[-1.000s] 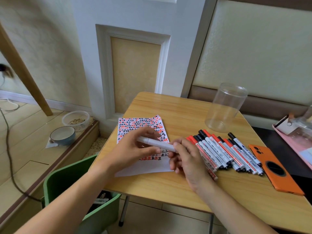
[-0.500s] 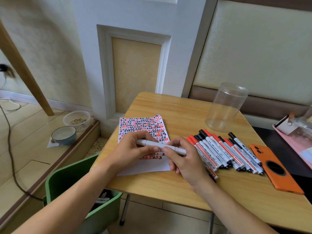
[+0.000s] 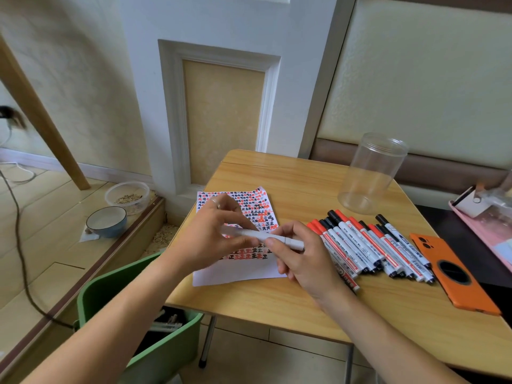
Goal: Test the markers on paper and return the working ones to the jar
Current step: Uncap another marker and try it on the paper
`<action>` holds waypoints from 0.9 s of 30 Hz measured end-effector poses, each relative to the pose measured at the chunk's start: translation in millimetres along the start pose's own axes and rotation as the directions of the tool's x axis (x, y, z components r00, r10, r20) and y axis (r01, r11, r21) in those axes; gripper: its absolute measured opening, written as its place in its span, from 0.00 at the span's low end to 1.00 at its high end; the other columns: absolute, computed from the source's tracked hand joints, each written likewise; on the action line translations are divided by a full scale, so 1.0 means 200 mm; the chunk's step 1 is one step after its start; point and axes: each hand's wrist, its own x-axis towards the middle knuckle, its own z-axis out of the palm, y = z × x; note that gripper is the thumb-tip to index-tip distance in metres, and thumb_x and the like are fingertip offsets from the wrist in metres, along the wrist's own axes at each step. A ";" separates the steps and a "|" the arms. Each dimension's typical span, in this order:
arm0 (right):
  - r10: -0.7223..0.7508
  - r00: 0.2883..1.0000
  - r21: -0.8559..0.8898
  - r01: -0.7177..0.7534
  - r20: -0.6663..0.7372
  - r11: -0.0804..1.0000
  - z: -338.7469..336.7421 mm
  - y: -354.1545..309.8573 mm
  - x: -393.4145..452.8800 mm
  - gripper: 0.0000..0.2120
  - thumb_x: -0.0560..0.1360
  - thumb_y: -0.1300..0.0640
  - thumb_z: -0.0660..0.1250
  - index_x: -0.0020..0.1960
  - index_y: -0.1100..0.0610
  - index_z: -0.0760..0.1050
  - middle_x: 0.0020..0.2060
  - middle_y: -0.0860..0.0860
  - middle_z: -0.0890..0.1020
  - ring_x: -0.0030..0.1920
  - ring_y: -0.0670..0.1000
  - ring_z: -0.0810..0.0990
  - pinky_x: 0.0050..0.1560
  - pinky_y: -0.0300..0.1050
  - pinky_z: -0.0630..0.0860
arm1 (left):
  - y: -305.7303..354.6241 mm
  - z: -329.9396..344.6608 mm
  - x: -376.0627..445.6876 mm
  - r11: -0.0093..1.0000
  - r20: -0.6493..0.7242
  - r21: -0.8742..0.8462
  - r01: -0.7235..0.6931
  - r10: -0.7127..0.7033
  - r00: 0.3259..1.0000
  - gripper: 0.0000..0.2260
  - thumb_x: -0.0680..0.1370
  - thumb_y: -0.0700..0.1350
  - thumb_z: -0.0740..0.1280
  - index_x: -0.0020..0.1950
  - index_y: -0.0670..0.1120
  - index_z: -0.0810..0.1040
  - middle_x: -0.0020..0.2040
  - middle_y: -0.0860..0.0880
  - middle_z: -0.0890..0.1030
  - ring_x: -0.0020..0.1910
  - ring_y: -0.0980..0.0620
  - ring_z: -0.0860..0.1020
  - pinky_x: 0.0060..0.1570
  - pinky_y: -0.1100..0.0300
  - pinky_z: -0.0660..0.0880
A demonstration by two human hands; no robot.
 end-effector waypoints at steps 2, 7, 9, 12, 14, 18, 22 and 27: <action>-0.041 0.999 -0.092 0.043 0.024 0.995 0.01 -0.02 0.02 0.06 0.78 0.56 0.74 0.49 0.55 0.77 0.32 0.48 0.80 0.29 0.50 0.78 0.29 0.40 0.72 | -0.02 -0.03 -0.01 0.988 -0.001 0.141 -0.061 0.061 0.998 0.14 0.69 0.64 0.74 0.49 0.58 0.87 0.47 0.58 0.74 0.50 0.57 0.71 0.45 0.66 0.67; -0.029 0.998 -0.092 0.034 0.052 0.995 0.05 -0.04 0.06 0.18 0.76 0.52 0.75 0.61 0.48 0.71 0.46 0.48 0.84 0.38 0.50 0.83 0.34 0.45 0.75 | -0.04 -0.09 -0.06 0.978 0.026 0.189 -0.092 0.089 0.996 0.08 0.74 0.55 0.76 0.52 0.57 0.84 0.44 0.61 0.75 0.45 0.60 0.74 0.39 0.62 0.69; -0.027 0.999 -0.084 0.029 0.024 0.996 0.06 -0.03 0.09 0.24 0.76 0.51 0.76 0.65 0.46 0.67 0.46 0.49 0.84 0.41 0.48 0.83 0.40 0.48 0.78 | -0.05 -0.12 -0.09 0.973 -0.017 0.225 -0.043 0.048 0.999 0.08 0.75 0.54 0.75 0.53 0.56 0.83 0.44 0.60 0.75 0.43 0.60 0.74 0.36 0.63 0.67; -0.080 0.996 -0.282 0.069 -0.027 0.957 0.07 0.03 0.13 0.22 0.77 0.48 0.73 0.67 0.46 0.68 0.48 0.45 0.81 0.48 0.45 0.81 0.48 0.50 0.80 | -0.08 -0.18 -0.14 0.963 -0.155 0.244 0.110 -0.073 0.985 0.07 0.76 0.52 0.75 0.52 0.56 0.81 0.41 0.60 0.75 0.38 0.60 0.74 0.34 0.66 0.66; -0.154 0.987 -0.463 0.156 0.042 0.872 0.09 0.04 0.14 0.20 0.79 0.45 0.70 0.69 0.46 0.70 0.56 0.42 0.78 0.55 0.43 0.77 0.54 0.46 0.78 | -0.11 -0.22 -0.17 0.942 -0.260 0.234 0.242 -0.179 0.949 0.08 0.75 0.51 0.76 0.51 0.54 0.80 0.40 0.59 0.77 0.36 0.60 0.75 0.35 0.63 0.71; -0.090 0.963 -0.639 0.236 0.253 0.732 0.17 0.07 0.16 0.24 0.81 0.39 0.63 0.75 0.41 0.69 0.75 0.41 0.67 0.75 0.42 0.61 0.74 0.41 0.60 | -0.18 -0.29 -0.27 0.841 -0.404 0.191 0.506 -0.403 0.821 0.09 0.75 0.50 0.76 0.50 0.49 0.79 0.41 0.54 0.80 0.37 0.56 0.77 0.37 0.56 0.78; 0.000 0.961 -0.747 0.214 0.275 0.630 0.23 0.10 0.17 0.27 0.79 0.33 0.56 0.76 0.38 0.68 0.78 0.43 0.64 0.78 0.47 0.57 0.78 0.51 0.54 | -0.29 -0.38 -0.36 0.658 -0.353 0.219 0.720 -0.634 0.688 0.08 0.77 0.50 0.73 0.49 0.48 0.78 0.40 0.51 0.80 0.31 0.56 0.79 0.28 0.64 0.72; -0.022 0.966 -0.768 0.218 0.257 0.603 0.23 0.10 0.17 0.33 0.74 0.29 0.49 0.75 0.38 0.69 0.78 0.43 0.65 0.78 0.46 0.58 0.75 0.49 0.56 | -0.49 -0.35 -0.49 0.433 -0.014 0.557 0.709 -0.848 0.529 0.11 0.75 0.52 0.75 0.48 0.46 0.80 0.39 0.50 0.83 0.37 0.53 0.83 0.41 0.57 0.84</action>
